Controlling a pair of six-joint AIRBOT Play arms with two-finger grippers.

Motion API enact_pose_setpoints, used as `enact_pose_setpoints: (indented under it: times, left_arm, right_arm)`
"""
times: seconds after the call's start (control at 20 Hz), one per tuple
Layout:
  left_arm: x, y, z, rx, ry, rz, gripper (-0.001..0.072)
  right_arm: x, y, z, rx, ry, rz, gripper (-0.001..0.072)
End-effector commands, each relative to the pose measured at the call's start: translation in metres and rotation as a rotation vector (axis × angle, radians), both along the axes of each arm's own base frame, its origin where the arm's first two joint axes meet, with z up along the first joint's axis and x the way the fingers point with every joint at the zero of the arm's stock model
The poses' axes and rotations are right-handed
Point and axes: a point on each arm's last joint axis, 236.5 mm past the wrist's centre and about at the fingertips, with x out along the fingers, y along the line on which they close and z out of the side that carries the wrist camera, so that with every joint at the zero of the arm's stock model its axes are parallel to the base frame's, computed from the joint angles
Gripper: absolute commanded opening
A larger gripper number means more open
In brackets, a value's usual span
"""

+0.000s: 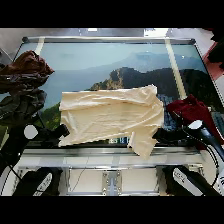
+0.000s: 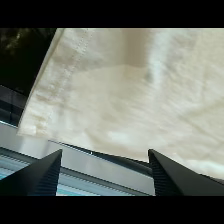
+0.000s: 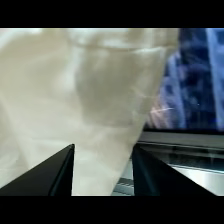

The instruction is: Fold the shirts.

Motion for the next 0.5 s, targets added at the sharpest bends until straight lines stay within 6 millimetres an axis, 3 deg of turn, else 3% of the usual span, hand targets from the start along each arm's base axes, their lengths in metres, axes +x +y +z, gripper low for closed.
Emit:
enact_pose_setpoints:
  times: [0.0, 0.05, 0.2, 0.35, 0.45]
  left_arm:
    - [0.003, -0.002, 0.001, -0.01, -0.014, 0.005, 0.0628]
    - [0.006, -0.002, 0.002, -0.011, -0.024, 0.007, 0.0628]
    - [0.016, 0.0, 0.004, -0.013, -0.065, 0.045, 0.0627]
    - [0.017, 0.026, 0.004, 0.07, -0.06, 0.177, 0.0626]
    - [0.0, 0.037, 0.003, 0.106, -0.002, 0.233, 0.0625]
  right_arm:
    - [0.015, 0.022, 0.007, 0.108, -0.068, -0.052, 0.0356]
    - [0.017, 0.024, 0.009, 0.118, -0.079, -0.056, 0.0351]
    - [0.021, 0.023, 0.01, 0.119, -0.092, -0.062, 0.0027]
    - [0.021, 0.031, 0.02, 0.161, -0.098, -0.036, 0.0024]
    - [0.027, 0.032, 0.031, 0.17, -0.115, -0.01, 0.0024]
